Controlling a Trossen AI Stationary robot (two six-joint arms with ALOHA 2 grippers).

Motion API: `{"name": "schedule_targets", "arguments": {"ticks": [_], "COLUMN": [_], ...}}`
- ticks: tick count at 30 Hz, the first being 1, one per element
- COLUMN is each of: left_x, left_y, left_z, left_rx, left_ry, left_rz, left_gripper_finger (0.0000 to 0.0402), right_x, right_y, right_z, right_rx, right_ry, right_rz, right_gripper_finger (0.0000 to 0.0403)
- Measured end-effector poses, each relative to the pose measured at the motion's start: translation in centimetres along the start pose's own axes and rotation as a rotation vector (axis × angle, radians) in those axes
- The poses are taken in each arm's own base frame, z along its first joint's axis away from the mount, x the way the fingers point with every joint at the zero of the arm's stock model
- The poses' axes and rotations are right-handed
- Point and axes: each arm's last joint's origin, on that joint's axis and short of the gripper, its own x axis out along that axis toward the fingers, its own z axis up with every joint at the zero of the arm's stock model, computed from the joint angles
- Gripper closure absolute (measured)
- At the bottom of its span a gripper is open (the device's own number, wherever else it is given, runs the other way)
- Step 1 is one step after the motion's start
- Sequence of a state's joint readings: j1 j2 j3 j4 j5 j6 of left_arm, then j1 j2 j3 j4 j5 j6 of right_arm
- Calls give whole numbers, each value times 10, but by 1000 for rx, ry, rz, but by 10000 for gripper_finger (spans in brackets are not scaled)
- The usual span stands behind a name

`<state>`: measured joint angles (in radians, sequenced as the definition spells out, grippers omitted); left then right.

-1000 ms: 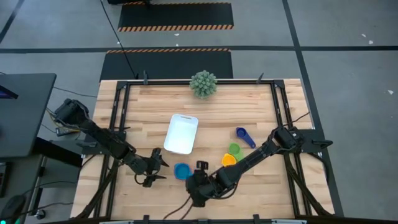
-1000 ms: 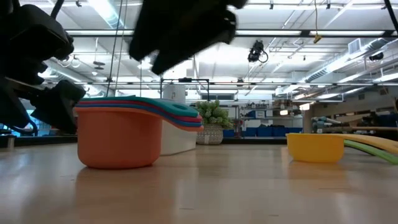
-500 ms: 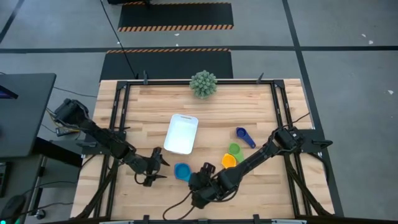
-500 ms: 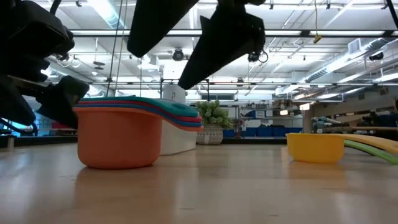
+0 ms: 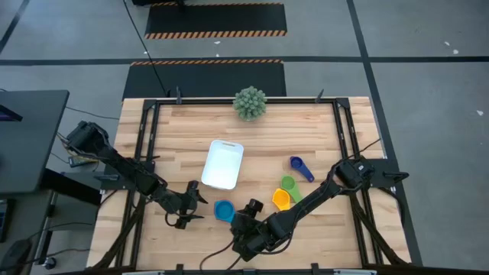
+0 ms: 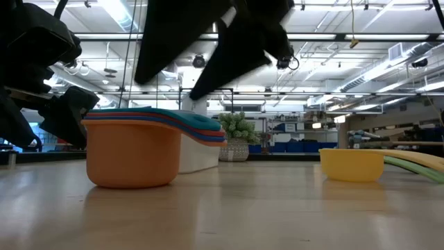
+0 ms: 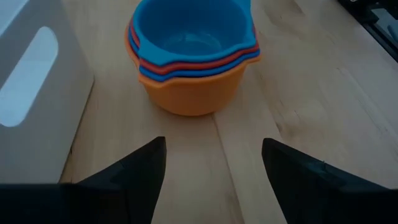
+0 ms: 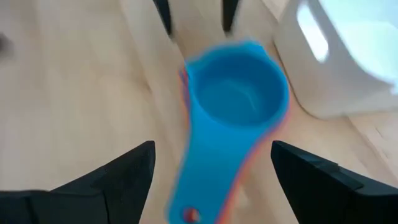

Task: Nest measuring cups in basket
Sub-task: Adjust the stacked measuring cups

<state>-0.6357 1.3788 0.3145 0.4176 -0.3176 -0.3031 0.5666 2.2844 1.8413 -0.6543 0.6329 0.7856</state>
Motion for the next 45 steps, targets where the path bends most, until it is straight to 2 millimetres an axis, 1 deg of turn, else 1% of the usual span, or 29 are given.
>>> {"name": "schedule_targets", "arguments": {"ticks": [3,5,11,16,20,24,29,34,39,45], "left_x": [0,0,0,0,0,0,0,0,0,0], "left_y": [0,0,0,0,0,0,0,0,0,0], "left_z": [0,-1,-2,-1,0,0,0,0,0,0], "left_rx": [-11,-23,-38,-38,-27,-24,-24,-24,-25,-42], "left_ry": [2,9,23,9,3,5,6,5,2,2], "left_rz": [0,2,-1,1,-1,0,-3,-3,2,2], "left_gripper_finger": [132,132,132,132,132,132,132,132,132,132], "right_x": [5,6,7,12,19,27,32,35,45,51], "right_y": [1,2,-1,-5,-11,-21,-31,-37,-47,-54], "right_z": [-5,-3,-8,-9,-11,-13,-9,1,12,19], "right_rx": [-15,0,-30,-4,-10,-33,-108,-182,-138,-102], "right_ry": [7,-12,17,94,128,196,272,293,343,331], "right_rz": [-17,-16,-52,-14,-15,-23,-4,66,150,146], "right_gripper_finger": [76,76,76,80,96,128,167,190,200,201]}}
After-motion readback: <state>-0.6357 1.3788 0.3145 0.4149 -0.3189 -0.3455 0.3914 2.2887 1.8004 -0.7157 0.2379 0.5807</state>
